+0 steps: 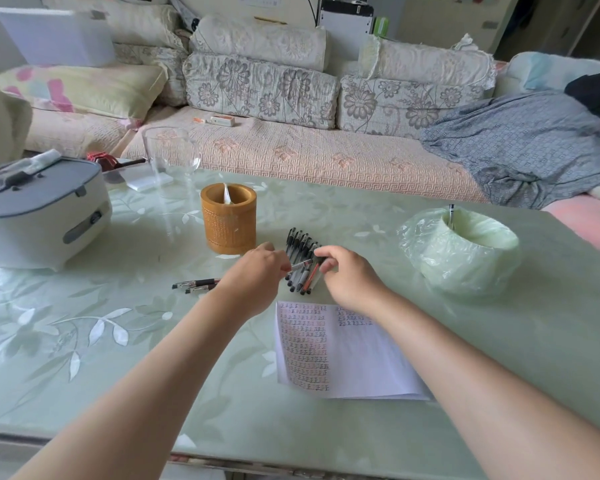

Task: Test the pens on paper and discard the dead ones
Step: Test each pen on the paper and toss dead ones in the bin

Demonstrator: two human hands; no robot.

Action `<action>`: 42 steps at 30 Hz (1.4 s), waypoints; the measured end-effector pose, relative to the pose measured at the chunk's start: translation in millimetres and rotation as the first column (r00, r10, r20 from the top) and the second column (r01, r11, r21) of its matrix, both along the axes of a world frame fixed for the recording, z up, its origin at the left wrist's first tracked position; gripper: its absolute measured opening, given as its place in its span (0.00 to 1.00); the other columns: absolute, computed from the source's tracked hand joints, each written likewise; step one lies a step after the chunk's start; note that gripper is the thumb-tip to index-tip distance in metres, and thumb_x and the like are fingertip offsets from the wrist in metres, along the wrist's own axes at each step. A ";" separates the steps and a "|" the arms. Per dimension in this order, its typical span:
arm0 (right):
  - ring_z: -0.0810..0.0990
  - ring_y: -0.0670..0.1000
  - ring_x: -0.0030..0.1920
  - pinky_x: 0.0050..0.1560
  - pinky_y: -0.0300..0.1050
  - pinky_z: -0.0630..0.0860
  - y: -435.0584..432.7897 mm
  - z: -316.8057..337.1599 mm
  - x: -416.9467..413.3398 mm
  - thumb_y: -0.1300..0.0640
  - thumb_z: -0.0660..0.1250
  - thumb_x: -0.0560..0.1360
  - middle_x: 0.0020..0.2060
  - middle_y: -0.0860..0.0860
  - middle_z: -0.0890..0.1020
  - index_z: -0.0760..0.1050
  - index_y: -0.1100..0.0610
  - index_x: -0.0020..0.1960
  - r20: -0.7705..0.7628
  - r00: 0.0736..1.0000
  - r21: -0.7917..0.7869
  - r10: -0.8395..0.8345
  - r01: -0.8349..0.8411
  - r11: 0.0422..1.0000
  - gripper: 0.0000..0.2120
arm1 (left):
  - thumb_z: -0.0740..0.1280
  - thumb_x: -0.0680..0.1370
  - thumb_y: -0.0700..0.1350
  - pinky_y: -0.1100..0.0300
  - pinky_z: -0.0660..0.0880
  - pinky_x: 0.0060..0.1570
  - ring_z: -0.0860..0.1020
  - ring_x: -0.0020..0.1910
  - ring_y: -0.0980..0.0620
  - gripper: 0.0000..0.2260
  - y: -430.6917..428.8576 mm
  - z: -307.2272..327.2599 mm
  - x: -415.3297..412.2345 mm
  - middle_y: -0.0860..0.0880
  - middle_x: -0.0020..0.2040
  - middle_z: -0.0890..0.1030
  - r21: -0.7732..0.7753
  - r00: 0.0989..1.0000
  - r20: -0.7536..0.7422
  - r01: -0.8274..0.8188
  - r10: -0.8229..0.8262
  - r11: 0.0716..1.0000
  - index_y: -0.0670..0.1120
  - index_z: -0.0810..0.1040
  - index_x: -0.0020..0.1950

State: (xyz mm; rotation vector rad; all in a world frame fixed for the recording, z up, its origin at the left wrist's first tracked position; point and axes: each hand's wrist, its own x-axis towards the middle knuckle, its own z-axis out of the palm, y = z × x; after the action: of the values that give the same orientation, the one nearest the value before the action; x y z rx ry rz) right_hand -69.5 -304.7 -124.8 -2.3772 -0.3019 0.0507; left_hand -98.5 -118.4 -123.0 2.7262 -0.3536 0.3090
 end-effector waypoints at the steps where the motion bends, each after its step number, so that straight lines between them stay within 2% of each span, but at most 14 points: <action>1: 0.77 0.49 0.44 0.44 0.40 0.71 0.7 3.3 -2.3 0.64 0.58 0.76 0.50 0.47 0.80 0.74 0.52 0.66 -0.024 1.000 0.086 0.008 -0.006 0.996 0.21 | 0.62 0.81 0.42 0.57 0.73 0.46 0.76 0.45 0.48 0.08 -3.0 0.0 0.5 0.49 0.48 0.74 -0.002 1.000 -0.012 0.011 -0.011 1.000 0.46 0.80 0.55; 3: 0.77 0.46 0.40 0.39 0.37 0.69 -1.2 9.2 -5.5 0.62 0.62 0.75 0.44 0.43 0.78 0.77 0.50 0.62 -0.040 0.999 0.166 0.022 -0.015 0.986 0.18 | 0.62 0.81 0.42 0.56 0.74 0.48 0.76 0.45 0.49 0.09 -8.6 1.0 1.0 0.48 0.48 0.75 -0.012 0.999 -0.024 0.028 -0.028 1.000 0.46 0.81 0.55; 6: 0.76 0.38 0.32 0.34 0.34 0.68 -11.9 13.8 -8.8 0.56 0.71 0.73 0.35 0.42 0.80 0.82 0.49 0.50 -0.012 1.000 0.156 0.014 -0.012 0.988 0.07 | 0.63 0.81 0.41 0.63 0.69 0.45 0.73 0.43 0.52 0.08 -16.3 5.8 -2.5 0.49 0.47 0.75 -0.057 0.998 0.003 0.065 -0.065 0.996 0.46 0.82 0.54; 8: 0.77 0.42 0.30 0.32 0.37 0.71 -20.8 14.1 -10.8 0.55 0.74 0.72 0.34 0.45 0.82 0.82 0.50 0.45 -0.022 1.000 0.152 0.014 -0.010 0.988 0.03 | 0.63 0.81 0.41 0.65 0.66 0.44 0.71 0.43 0.54 0.08 -21.6 9.5 -7.9 0.50 0.46 0.74 -0.055 0.995 0.014 0.097 -0.097 0.994 0.46 0.82 0.53; 11: 0.78 0.47 0.29 0.29 0.39 0.74 -31.6 17.0 -16.1 0.57 0.74 0.73 0.36 0.52 0.84 0.82 0.50 0.42 -0.057 0.998 0.137 0.013 -0.005 0.991 0.03 | 0.63 0.81 0.43 0.61 0.69 0.46 0.73 0.44 0.54 0.08 -28.5 12.3 -16.2 0.51 0.48 0.76 -0.061 0.993 -0.030 0.113 -0.115 0.992 0.47 0.81 0.53; 16: 0.78 0.45 0.31 0.31 0.36 0.72 -50.1 21.9 -29.3 0.57 0.72 0.74 0.33 0.46 0.81 0.81 0.50 0.43 -0.034 0.999 0.086 -0.021 0.024 0.996 0.03 | 0.62 0.81 0.45 0.64 0.69 0.37 0.75 0.42 0.52 0.07 -28.1 15.3 -27.2 0.51 0.45 0.79 -0.024 0.988 -0.148 0.031 -0.035 0.999 0.46 0.80 0.51; 20: 0.77 0.43 0.36 0.40 0.38 0.71 -63.7 23.4 -40.5 0.57 0.71 0.75 0.36 0.44 0.81 0.81 0.50 0.44 -0.039 0.999 0.053 -0.037 0.039 0.998 0.03 | 0.63 0.80 0.47 0.52 0.77 0.46 0.78 0.43 0.49 0.08 -25.0 21.9 -40.0 0.49 0.46 0.81 -0.023 0.968 -0.250 -0.022 0.015 0.999 0.48 0.81 0.55; 23: 0.79 0.44 0.42 0.40 0.36 0.70 -70.3 27.2 -51.0 0.55 0.70 0.75 0.41 0.44 0.81 0.80 0.48 0.44 -0.030 0.999 -0.051 -0.021 0.019 0.999 0.03 | 0.66 0.79 0.48 0.51 0.78 0.48 0.80 0.43 0.49 0.08 -26.9 27.8 -51.1 0.50 0.46 0.82 -0.058 0.964 -0.267 -0.008 -0.008 0.998 0.50 0.82 0.55; 26: 0.78 0.46 0.45 0.43 0.37 0.72 -71.5 31.0 -64.6 0.54 0.69 0.75 0.46 0.45 0.81 0.79 0.49 0.50 0.016 0.999 -0.163 0.036 -0.032 0.986 0.05 | 0.70 0.76 0.47 0.58 0.77 0.46 0.80 0.43 0.53 0.06 -31.5 28.8 -62.5 0.52 0.46 0.83 -0.113 0.971 -0.236 0.012 -0.038 0.994 0.51 0.82 0.53; 29: 0.77 0.50 0.56 0.58 0.44 0.73 -65.2 32.5 -79.9 0.51 0.69 0.75 0.53 0.47 0.81 0.78 0.50 0.62 0.084 0.985 -0.244 0.149 -0.124 0.962 0.15 | 0.72 0.74 0.46 0.67 0.72 0.41 0.79 0.42 0.58 0.05 -40.5 25.5 -76.9 0.56 0.43 0.82 -0.208 0.980 -0.184 0.040 -0.080 0.977 0.52 0.83 0.49; 30: 0.77 0.51 0.57 0.59 0.46 0.73 -62.0 33.7 -85.6 0.49 0.68 0.76 0.54 0.48 0.81 0.77 0.49 0.63 0.087 0.979 -0.270 0.183 -0.153 0.951 0.16 | 0.72 0.73 0.45 0.69 0.71 0.41 0.78 0.41 0.59 0.05 -44.4 24.5 -81.6 0.57 0.42 0.82 -0.236 0.981 -0.168 0.054 -0.095 0.970 0.52 0.83 0.48; 33: 0.79 0.51 0.52 0.51 0.45 0.75 -58.5 37.7 -98.9 0.45 0.62 0.79 0.51 0.46 0.83 0.78 0.43 0.60 0.043 0.975 -0.331 0.217 -0.191 0.924 0.12 | 0.73 0.72 0.44 0.65 0.74 0.43 0.78 0.41 0.62 0.05 -53.7 22.6 -91.1 0.58 0.41 0.83 -0.311 0.984 -0.131 0.070 -0.116 0.948 0.53 0.82 0.46; 36: 0.78 0.51 0.46 0.45 0.45 0.72 -65.6 37.0 -107.8 0.48 0.63 0.79 0.43 0.45 0.80 0.79 0.44 0.54 0.029 0.981 -0.318 0.193 -0.174 0.932 0.08 | 0.73 0.72 0.48 0.64 0.73 0.43 0.77 0.42 0.64 0.06 -55.0 19.6 -95.1 0.61 0.42 0.82 -0.318 0.984 -0.154 0.036 -0.089 0.947 0.55 0.81 0.48; 42: 0.78 0.47 0.45 0.50 0.44 0.76 -90.0 26.4 -115.3 0.52 0.68 0.75 0.44 0.42 0.81 0.79 0.45 0.51 0.053 0.995 -0.196 0.083 -0.071 0.978 0.06 | 0.68 0.77 0.47 0.67 0.71 0.39 0.78 0.39 0.60 0.04 -60.5 19.9 -95.1 0.59 0.37 0.80 -0.295 0.965 -0.231 0.052 -0.124 0.954 0.55 0.82 0.46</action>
State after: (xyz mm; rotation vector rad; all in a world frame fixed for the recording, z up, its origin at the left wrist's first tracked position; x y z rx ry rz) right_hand -184.8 -394.7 -98.4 -2.5631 -0.4367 0.0457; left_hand -193.6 -178.9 -103.1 2.4180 -0.3316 -0.0079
